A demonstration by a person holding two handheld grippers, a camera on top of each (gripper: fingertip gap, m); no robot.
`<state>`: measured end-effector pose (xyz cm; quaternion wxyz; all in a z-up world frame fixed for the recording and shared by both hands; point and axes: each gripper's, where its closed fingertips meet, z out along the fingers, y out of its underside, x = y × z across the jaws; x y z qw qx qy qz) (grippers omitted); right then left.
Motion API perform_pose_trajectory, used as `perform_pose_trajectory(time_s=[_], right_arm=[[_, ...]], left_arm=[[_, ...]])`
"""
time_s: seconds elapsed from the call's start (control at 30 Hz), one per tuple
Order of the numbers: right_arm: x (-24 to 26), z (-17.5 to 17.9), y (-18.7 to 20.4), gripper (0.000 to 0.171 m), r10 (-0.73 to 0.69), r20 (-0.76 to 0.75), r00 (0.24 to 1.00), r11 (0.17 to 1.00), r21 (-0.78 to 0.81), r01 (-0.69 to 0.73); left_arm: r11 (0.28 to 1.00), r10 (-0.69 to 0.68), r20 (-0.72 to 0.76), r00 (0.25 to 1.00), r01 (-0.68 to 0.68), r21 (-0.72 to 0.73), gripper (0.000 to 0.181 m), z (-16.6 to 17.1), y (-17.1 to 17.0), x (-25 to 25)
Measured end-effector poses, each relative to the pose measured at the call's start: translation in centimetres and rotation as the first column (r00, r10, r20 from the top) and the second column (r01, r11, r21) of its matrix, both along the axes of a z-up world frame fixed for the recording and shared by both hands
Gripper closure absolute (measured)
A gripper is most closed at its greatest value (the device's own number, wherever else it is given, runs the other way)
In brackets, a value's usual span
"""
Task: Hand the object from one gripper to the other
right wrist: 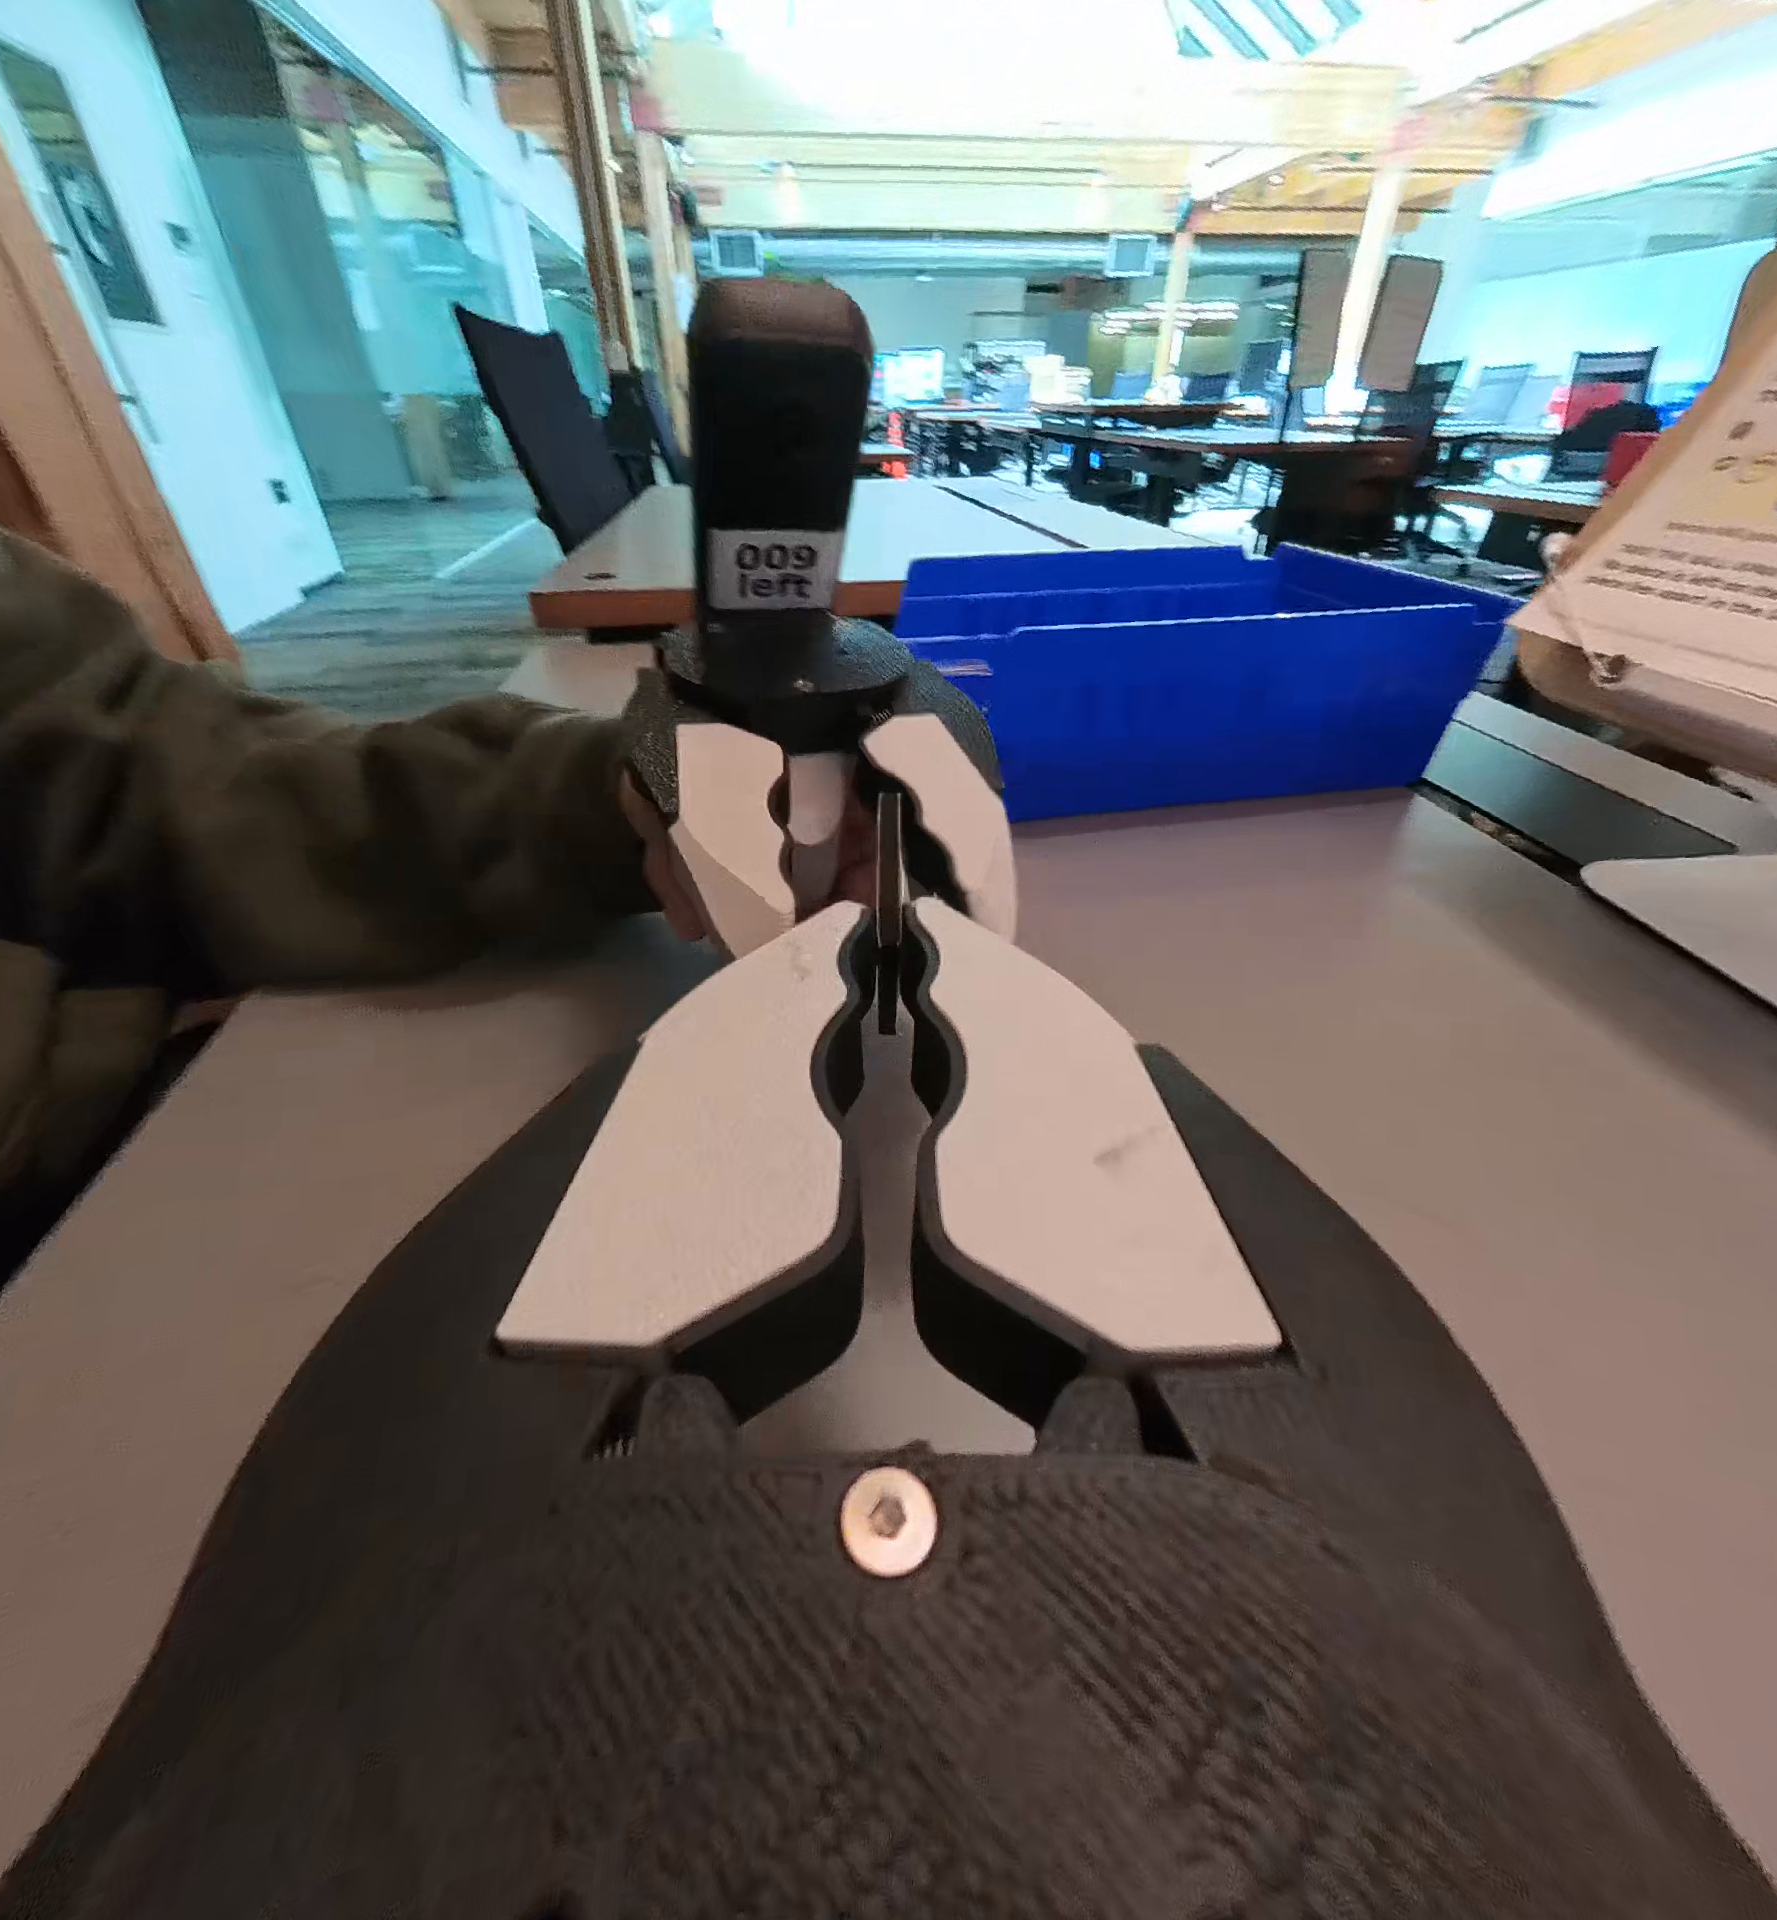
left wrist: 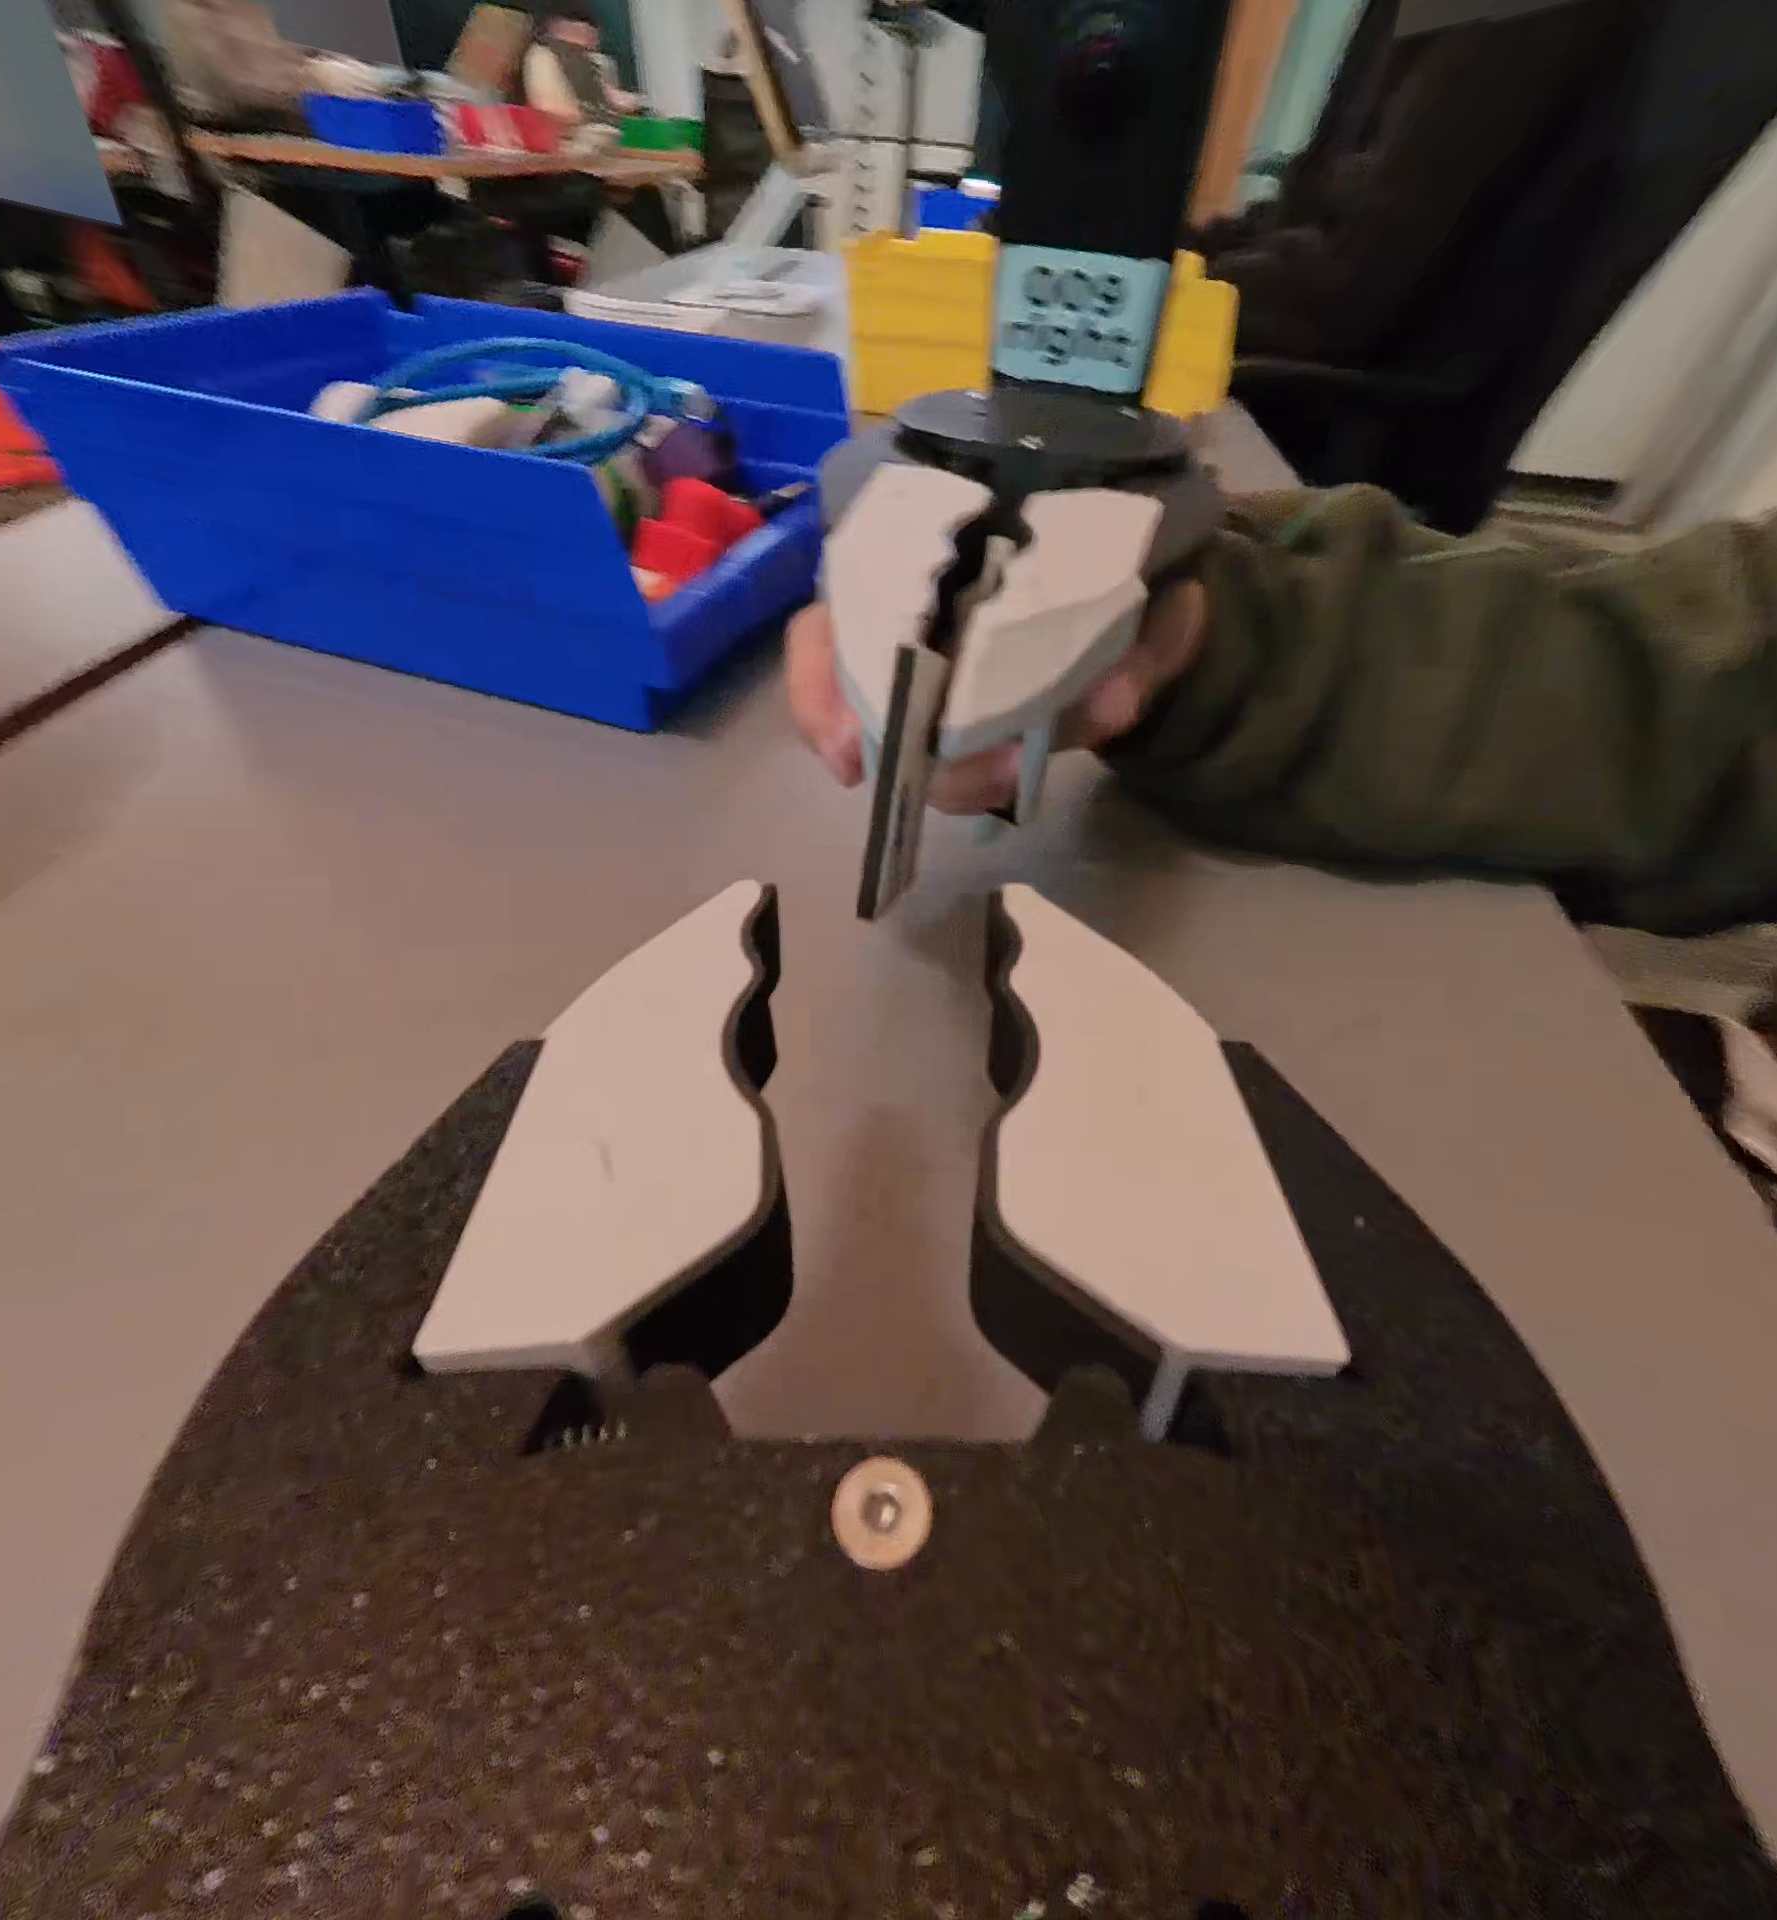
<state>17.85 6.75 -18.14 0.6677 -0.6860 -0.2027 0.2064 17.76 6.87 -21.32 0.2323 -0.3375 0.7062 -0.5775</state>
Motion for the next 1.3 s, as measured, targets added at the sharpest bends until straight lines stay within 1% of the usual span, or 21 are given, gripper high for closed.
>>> perform_pose_trajectory(time_s=[0.07, 0.17, 0.23, 0.3, 0.4, 0.43, 0.47, 0.5, 0.57, 0.6, 0.63, 0.67, 0.73, 0.8, 0.87, 0.93, 1.0, 1.07, 1.13, 1.2, 1.3], right_arm=[[-0.1, 0.3, -0.2, 0.168, 0.027, -0.046, 0.999, 1.0, 0.001, -0.027], [-0.4, 0.2, -0.3, 0.168, 0.053, -0.067, 0.996, 0.999, -0.008, -0.054], [-0.3, 0.1, -0.3, 0.168, 0.051, -0.068, 0.996, 0.998, -0.017, -0.052], [-0.2, 0.1, -0.2, 0.168, 0.042, -0.058, 0.997, 0.999, -0.015, -0.043], [-0.5, 0.0, -0.2, 0.168, 0.049, -0.061, 0.997, 0.999, -0.018, -0.051], [-0.7, -0.1, -0.2, 0.168, 0.061, -0.064, 0.996, 0.998, -0.024, -0.063], [-0.8, -0.3, -0.2, 0.168, 0.064, -0.063, 0.996, 0.997, -0.031, -0.066], [-0.8, -0.4, 0.0, 0.168, 0.056, -0.059, 0.997, 0.998, -0.039, -0.058], [0.0, -0.8, 0.6, 0.163, -0.009, -0.075, 0.997, 0.998, -0.066, 0.004], [0.6, -0.9, 1.0, 0.154, -0.062, -0.1, 0.993, 0.995, -0.082, 0.053], [1.5, -1.0, 1.4, 0.141, -0.122, -0.136, 0.983, 0.989, -0.103, 0.109], [2.2, -1.2, 1.8, 0.133, -0.171, -0.179, 0.969, 0.98, -0.13, 0.149], [3.2, -1.3, 2.5, 0.116, -0.242, -0.272, 0.931, 0.965, -0.169, 0.201], [3.2, -1.2, 2.7, 0.114, -0.249, -0.336, 0.908, 0.965, -0.17, 0.201], [2.8, -1.1, 3.0, 0.11, -0.246, -0.364, 0.898, 0.966, -0.167, 0.197], [2.3, -1.0, 3.2, 0.111, -0.246, -0.374, 0.894, 0.966, -0.168, 0.196], [2.0, -1.0, 3.3, 0.117, -0.249, -0.37, 0.895, 0.966, -0.16, 0.203], [2.3, -1.1, 3.4, 0.129, -0.292, -0.353, 0.889, 0.955, -0.161, 0.25], [2.7, -0.9, 3.4, 0.132, -0.315, -0.338, 0.887, 0.949, -0.141, 0.283], [3.0, -0.8, 3.4, 0.129, -0.333, -0.332, 0.883, 0.943, -0.133, 0.305], [3.2, -0.8, 3.5, 0.123, -0.348, -0.33, 0.878, 0.938, -0.124, 0.325]], left_arm=[[0.997, -0.066, -0.011, 0.998, 0.066, 0.041, 0.155, -0.5, -0.5, -0.8], [0.994, -0.058, 0.021, 0.998, 0.056, 0.089, 0.169, -0.6, -0.6, -0.7], [0.996, -0.062, 0.012, 0.998, 0.061, 0.069, 0.166, -0.6, -0.6, -0.7], [0.999, -0.028, 0.013, 1.0, 0.028, 0.041, 0.15, -0.3, -0.4, -0.3], [0.999, -0.044, 0.012, 0.999, 0.044, 0.02, 0.157, -0.2, -0.8, -0.4], [0.999, -0.045, 0.014, 0.999, 0.044, 0.025, 0.161, -0.3, -0.9, -0.4], [0.998, -0.046, 0.015, 0.999, 0.046, 0.039, 0.174, -0.4, -0.9, -0.3], [0.998, -0.033, 0.017, 0.999, 0.032, 0.06, 0.176, -0.6, -0.8, -0.2], [0.994, 0.02, 0.039, 0.999, -0.024, 0.108, 0.178, -0.8, -0.2, 0.4], [0.987, 0.07, 0.063, 0.996, -0.078, 0.143, 0.178, -0.8, 0.3, 0.8], [0.97, 0.135, 0.103, 0.985, -0.153, 0.191, 0.178, -0.7, 1.1, 1.4], [0.938, 0.204, 0.154, 0.967, -0.238, 0.252, 0.178, -0.6, 2.1, 1.9], [0.837, 0.291, 0.264, 0.919, -0.379, 0.396, 0.178, -0.4, 3.5, 2.5], [0.698, 0.31, 0.366, 0.877, -0.472, 0.538, 0.178, -0.4, 4.4, 2.9], [0.567, 0.29, 0.434, 0.853, -0.519, 0.64, 0.178, -0.6, 4.8, 3.1], [0.499, 0.277, 0.455, 0.846, -0.532, 0.684, 0.178, -0.8, 4.8, 3.2], [0.481, 0.302, 0.465, 0.832, -0.554, 0.68, 0.178, -0.7, 5.0, 3.3], [0.481, 0.337, 0.473, 0.814, -0.58, 0.657, 0.178, -0.2, 5.4, 3.3], [0.485, 0.368, 0.473, 0.801, -0.599, 0.637, 0.178, 0.0, 5.9, 3.2], [0.496, 0.379, 0.466, 0.8, -0.601, 0.627, 0.178, 0.0, 6.0, 3.3], [0.482, 0.373, 0.473, 0.798, -0.602, 0.637, 0.178, 0.0, 5.8, 3.3]])
